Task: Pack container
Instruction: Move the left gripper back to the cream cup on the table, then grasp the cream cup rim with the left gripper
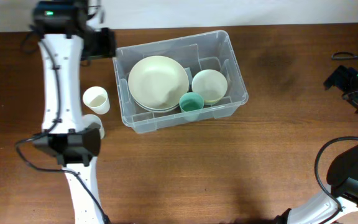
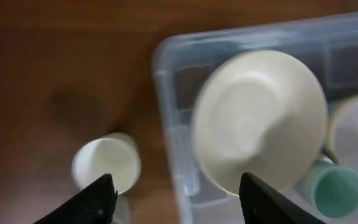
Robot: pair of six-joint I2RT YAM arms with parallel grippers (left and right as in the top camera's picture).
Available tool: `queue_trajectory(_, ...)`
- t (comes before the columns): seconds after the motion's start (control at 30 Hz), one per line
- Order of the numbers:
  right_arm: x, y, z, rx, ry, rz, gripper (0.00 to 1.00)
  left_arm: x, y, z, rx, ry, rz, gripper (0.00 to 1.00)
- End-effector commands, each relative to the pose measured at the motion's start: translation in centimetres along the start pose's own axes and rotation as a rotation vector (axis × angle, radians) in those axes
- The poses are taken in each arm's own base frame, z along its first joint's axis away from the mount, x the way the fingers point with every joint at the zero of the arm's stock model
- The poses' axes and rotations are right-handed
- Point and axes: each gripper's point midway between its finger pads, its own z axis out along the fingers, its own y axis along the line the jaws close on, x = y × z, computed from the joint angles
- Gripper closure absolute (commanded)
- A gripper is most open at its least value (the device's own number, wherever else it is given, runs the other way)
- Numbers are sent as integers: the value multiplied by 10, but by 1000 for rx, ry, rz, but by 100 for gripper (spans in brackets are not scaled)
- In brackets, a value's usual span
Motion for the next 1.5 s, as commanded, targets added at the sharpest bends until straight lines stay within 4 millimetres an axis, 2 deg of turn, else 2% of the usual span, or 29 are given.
queue_trajectory(0.0, 0, -2, -4, -1, -10, -4, 1, -1, 19, -2, 12, 5, -89, 35)
queue_trajectory(0.2, 0, -2, -4, -1, -10, -4, 1, 16, 53, 22, -94, 106, -121, 34)
queue_trajectory(0.43, 0, -2, -4, -1, -10, -4, 1, 47, 76, 51, -141, 255, -192, 34)
queue_trajectory(0.67, 0, -2, -4, -1, -10, -4, 1, 72, 100, 68, -190, 355, -330, 34)
queue_trajectory(1.1, 0, -2, -4, -1, -10, -4, 1, 105, 108, 107, -197, 470, -349, 35)
queue_trajectory(1.33, 0, -2, -4, -1, -10, -4, 1, 113, 111, 126, -199, 485, -349, 35)
queue_trajectory(1.43, 0, -2, -4, -1, -10, -4, 1, 114, 111, 129, -198, 484, -349, 37)
queue_trajectory(1.47, 0, -2, -4, -1, -10, -4, 1, 114, 111, 130, -198, 481, -349, 44)
